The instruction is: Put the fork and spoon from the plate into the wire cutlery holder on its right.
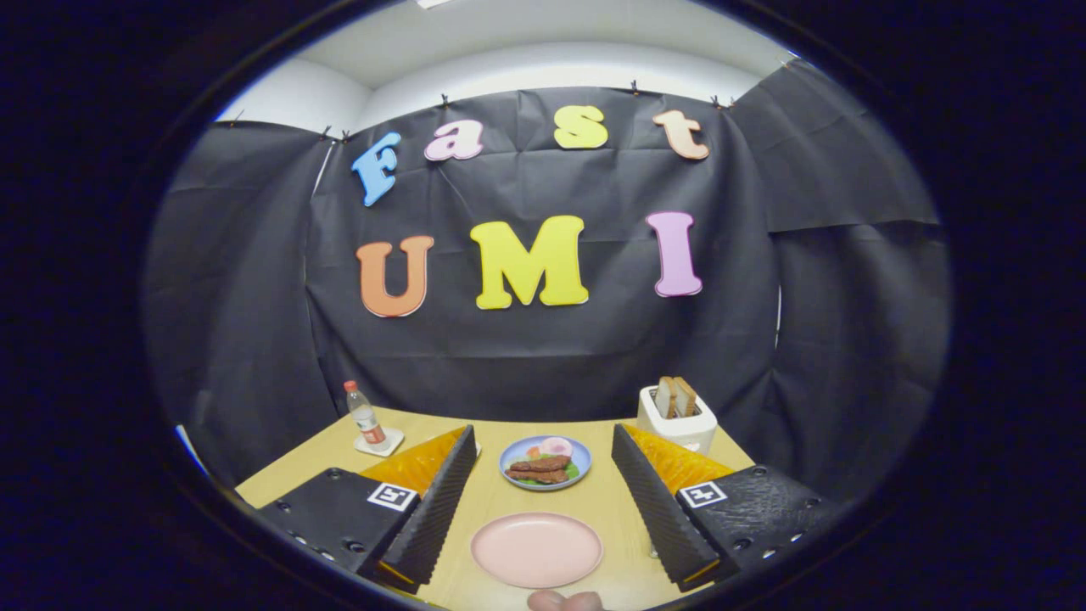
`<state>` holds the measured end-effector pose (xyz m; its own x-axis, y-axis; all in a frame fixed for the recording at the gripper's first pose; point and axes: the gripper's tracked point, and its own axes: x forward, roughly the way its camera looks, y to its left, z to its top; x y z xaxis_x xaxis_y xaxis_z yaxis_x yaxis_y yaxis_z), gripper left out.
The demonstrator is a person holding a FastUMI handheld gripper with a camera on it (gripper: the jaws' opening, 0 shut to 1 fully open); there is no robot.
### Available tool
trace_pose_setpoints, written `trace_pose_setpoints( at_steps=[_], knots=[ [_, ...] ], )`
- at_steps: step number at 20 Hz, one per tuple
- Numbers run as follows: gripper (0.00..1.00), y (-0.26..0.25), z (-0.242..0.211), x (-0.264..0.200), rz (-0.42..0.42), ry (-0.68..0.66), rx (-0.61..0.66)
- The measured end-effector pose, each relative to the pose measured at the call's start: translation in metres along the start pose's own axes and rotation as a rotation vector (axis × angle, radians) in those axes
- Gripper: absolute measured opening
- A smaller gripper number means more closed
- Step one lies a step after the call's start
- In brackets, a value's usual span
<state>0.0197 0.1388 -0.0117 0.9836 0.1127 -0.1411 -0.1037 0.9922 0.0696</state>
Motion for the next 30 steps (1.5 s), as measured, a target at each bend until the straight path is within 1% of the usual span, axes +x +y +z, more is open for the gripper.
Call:
trace_pose_setpoints(
  at_steps=[2,5,7,9,11,14,15,18,21,23,26,27,30],
  knots=[
    [0.96,0.005,-0.009,0.002,0.011,0.040,0.005],
    [0.96,0.004,-0.015,0.006,0.005,0.065,0.004],
    [0.96,0.010,-0.018,0.014,0.020,0.078,0.029],
    [0.96,0.012,-0.031,0.023,0.028,0.135,0.028],
    [0.96,0.023,-0.045,0.026,0.053,0.191,0.064],
    [0.96,0.019,-0.060,0.027,0.049,0.231,0.079],
    [0.96,0.020,-0.068,0.028,0.048,0.256,0.102],
    [0.96,0.031,-0.083,0.027,0.084,0.323,0.141],
    [0.96,0.039,-0.076,0.033,0.113,0.330,0.138],
    [0.96,0.040,-0.070,0.038,0.115,0.314,0.131],
    [0.96,0.054,-0.080,0.034,0.158,0.338,0.144],
    [0.96,0.050,-0.081,0.036,0.153,0.332,0.149],
    [0.96,0.030,-0.069,0.040,0.100,0.271,0.159]
  ],
)
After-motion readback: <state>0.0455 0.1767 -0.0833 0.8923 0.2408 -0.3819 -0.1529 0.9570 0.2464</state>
